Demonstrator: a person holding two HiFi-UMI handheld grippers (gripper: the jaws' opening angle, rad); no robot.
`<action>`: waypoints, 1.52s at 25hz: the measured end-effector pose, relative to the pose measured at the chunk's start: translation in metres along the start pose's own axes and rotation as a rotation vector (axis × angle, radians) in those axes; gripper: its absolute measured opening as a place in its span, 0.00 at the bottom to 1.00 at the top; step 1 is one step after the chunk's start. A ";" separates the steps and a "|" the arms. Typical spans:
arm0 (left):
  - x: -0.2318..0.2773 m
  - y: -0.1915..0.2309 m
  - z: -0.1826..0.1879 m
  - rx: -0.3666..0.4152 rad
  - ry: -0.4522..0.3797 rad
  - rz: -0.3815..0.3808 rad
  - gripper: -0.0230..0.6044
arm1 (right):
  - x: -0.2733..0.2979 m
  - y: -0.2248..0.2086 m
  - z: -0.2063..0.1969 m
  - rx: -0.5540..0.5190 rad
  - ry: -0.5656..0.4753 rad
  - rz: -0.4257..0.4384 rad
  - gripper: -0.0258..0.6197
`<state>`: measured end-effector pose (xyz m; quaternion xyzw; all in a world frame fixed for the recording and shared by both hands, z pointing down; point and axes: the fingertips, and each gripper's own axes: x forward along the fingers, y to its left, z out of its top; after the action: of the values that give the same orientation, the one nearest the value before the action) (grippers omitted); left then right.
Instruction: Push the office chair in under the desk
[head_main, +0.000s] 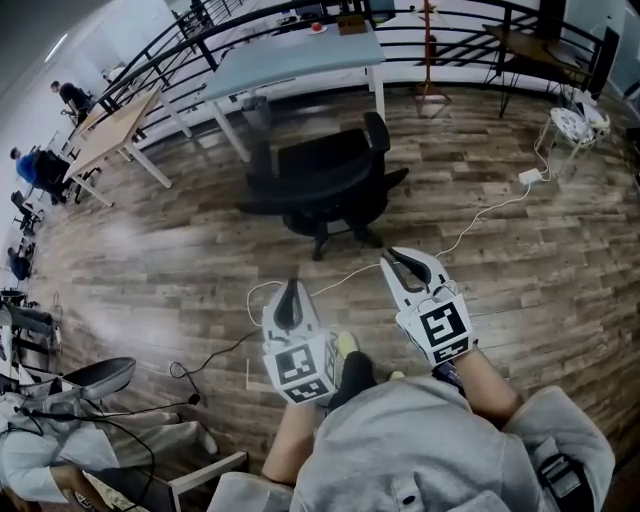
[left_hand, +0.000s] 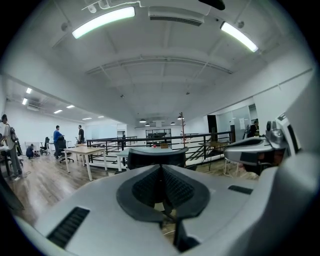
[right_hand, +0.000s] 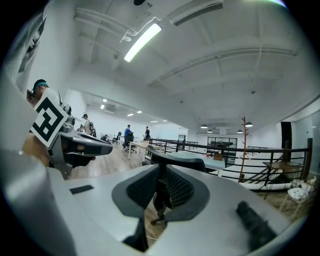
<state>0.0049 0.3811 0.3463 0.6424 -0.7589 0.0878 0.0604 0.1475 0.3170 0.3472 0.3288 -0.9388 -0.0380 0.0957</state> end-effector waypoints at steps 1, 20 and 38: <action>0.005 0.002 0.000 0.000 0.003 -0.002 0.06 | 0.005 -0.001 0.000 0.002 0.003 0.001 0.09; 0.101 0.034 0.010 -0.010 0.015 -0.034 0.06 | 0.092 -0.039 0.002 0.000 0.045 -0.016 0.09; 0.155 0.076 0.011 -0.023 0.034 -0.069 0.07 | 0.147 -0.050 0.011 -0.031 0.089 -0.062 0.09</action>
<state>-0.0955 0.2413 0.3626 0.6658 -0.7361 0.0880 0.0838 0.0636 0.1863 0.3527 0.3576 -0.9222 -0.0408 0.1412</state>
